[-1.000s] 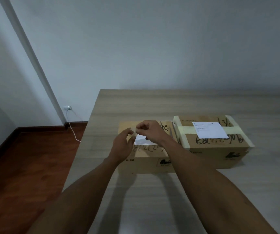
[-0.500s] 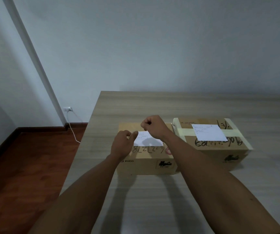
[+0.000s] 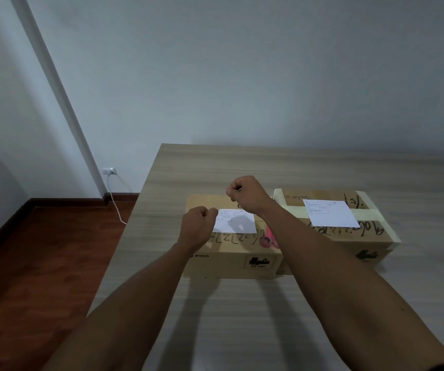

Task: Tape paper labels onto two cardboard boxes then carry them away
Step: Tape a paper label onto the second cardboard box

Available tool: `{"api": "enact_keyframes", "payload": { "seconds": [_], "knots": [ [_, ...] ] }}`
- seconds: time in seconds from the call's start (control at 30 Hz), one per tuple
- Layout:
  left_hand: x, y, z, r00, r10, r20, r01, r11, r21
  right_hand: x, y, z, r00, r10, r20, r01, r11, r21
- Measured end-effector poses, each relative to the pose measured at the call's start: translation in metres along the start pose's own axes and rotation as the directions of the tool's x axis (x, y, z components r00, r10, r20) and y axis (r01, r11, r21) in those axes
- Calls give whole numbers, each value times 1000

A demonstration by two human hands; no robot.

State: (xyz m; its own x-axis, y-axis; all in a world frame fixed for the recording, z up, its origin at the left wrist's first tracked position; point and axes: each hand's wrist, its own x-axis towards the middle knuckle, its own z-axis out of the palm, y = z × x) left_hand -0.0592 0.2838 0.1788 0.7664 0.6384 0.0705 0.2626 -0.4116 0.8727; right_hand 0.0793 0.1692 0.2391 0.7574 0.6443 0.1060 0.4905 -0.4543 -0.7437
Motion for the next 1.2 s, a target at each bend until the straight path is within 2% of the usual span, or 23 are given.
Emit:
{"api": "enact_keyframes", "payload": {
  "seconds": [0.17, 0.37, 0.6, 0.77, 0.83, 0.9, 1.07, 1.2],
  "knots": [
    [0, -4, 4, 996, 49, 76, -51, 998, 30, 4, 2, -11, 999, -17, 51, 20, 998, -60],
    [7, 0, 10, 998, -26, 57, 23, 999, 49, 7, 5, -11, 1000, -6, 24, 10, 989, -149],
    [4, -6, 18, 990, -112, 91, 113, 994, -8, 15, 9, -25, 995, -19, 99, 36, 985, -169],
    [5, -6, 26, 989, -65, 135, 78, 993, -92, 23, 13, -27, 991, -18, 134, 49, 971, -235],
    [6, 1, 25, 975, -103, 197, 140, 973, -183, 26, 12, -28, 987, -20, 158, 61, 963, -262],
    [9, 7, 24, 952, -114, 283, 171, 967, -188, 28, 12, -28, 982, -29, 186, 82, 956, -282],
    [15, 12, 24, 908, -59, 415, 136, 978, -158, 29, 4, -33, 974, -40, 221, 116, 932, -344],
    [15, 16, 24, 877, -14, 480, 126, 971, -202, 31, 2, -35, 977, -37, 211, 113, 924, -364]
  ]
}}
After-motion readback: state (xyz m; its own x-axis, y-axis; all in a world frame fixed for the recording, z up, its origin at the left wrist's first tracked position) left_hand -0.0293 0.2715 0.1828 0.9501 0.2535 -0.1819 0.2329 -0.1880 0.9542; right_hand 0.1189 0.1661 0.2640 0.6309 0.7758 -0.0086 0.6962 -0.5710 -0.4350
